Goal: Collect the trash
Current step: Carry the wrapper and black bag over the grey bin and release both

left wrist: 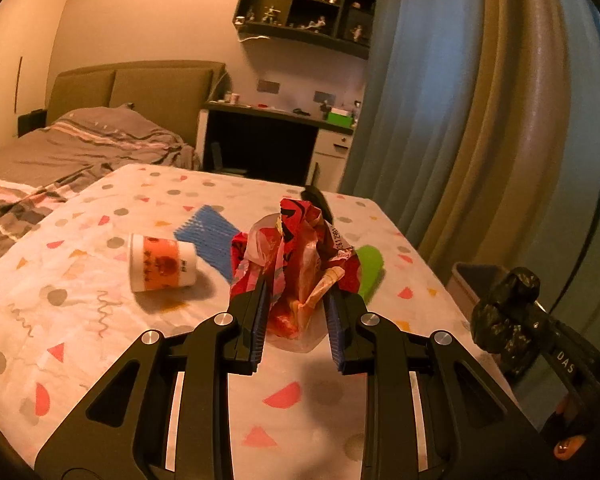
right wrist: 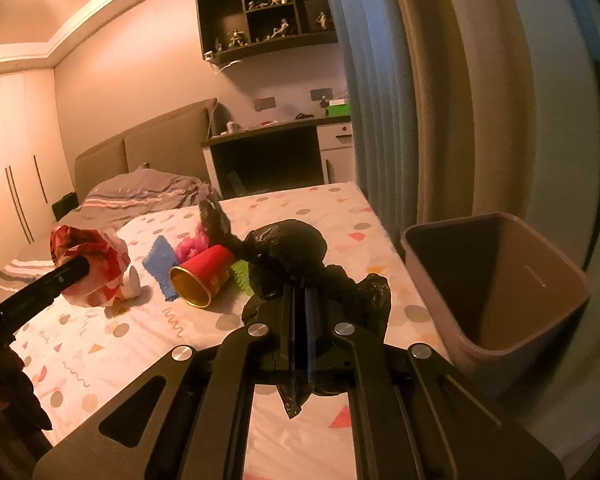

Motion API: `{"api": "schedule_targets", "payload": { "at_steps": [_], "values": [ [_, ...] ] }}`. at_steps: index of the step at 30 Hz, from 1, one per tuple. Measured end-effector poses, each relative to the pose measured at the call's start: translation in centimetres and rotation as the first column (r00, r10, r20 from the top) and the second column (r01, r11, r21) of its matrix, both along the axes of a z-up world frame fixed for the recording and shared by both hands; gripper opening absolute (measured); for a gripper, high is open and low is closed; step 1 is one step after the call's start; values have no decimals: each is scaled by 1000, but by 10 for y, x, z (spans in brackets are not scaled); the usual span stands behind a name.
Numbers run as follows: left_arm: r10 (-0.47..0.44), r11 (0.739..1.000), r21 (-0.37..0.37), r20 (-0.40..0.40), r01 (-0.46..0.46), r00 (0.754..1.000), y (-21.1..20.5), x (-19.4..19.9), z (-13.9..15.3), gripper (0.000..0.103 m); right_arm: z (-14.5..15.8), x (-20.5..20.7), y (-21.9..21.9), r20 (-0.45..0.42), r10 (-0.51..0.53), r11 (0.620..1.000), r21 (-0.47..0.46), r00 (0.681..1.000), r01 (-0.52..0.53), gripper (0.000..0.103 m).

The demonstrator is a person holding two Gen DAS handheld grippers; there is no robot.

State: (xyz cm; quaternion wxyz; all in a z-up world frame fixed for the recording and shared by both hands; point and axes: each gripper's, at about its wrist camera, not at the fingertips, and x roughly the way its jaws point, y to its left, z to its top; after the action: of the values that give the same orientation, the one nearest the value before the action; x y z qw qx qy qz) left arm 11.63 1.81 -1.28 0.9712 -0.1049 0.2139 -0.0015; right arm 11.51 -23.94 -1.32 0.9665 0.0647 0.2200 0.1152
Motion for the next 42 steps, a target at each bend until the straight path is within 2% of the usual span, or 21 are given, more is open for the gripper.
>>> {"api": "schedule_targets", "payload": {
  "at_steps": [12,20,29,37,42],
  "values": [
    [-85,996,18,5,85,996,-42,11,4,25,0,-4,-33,19,-61,998,8,998,61,5],
    [-212,976,43,15,212,977,-96,28,7,25,1,-2,-67,33,-133,991,9,991,133,5],
    [-398,917,25,25,398,917,-174,63,8,25,-3,7,-121,41,-259,966,13,965,259,5],
    [-494,869,47,42,492,869,-232,88,0,25,-10,24,-158,34,-318,948,37,948,316,5],
    [-524,851,57,27,522,852,-253,99,-11,25,-16,32,-167,19,-329,944,41,944,328,5]
  ]
}}
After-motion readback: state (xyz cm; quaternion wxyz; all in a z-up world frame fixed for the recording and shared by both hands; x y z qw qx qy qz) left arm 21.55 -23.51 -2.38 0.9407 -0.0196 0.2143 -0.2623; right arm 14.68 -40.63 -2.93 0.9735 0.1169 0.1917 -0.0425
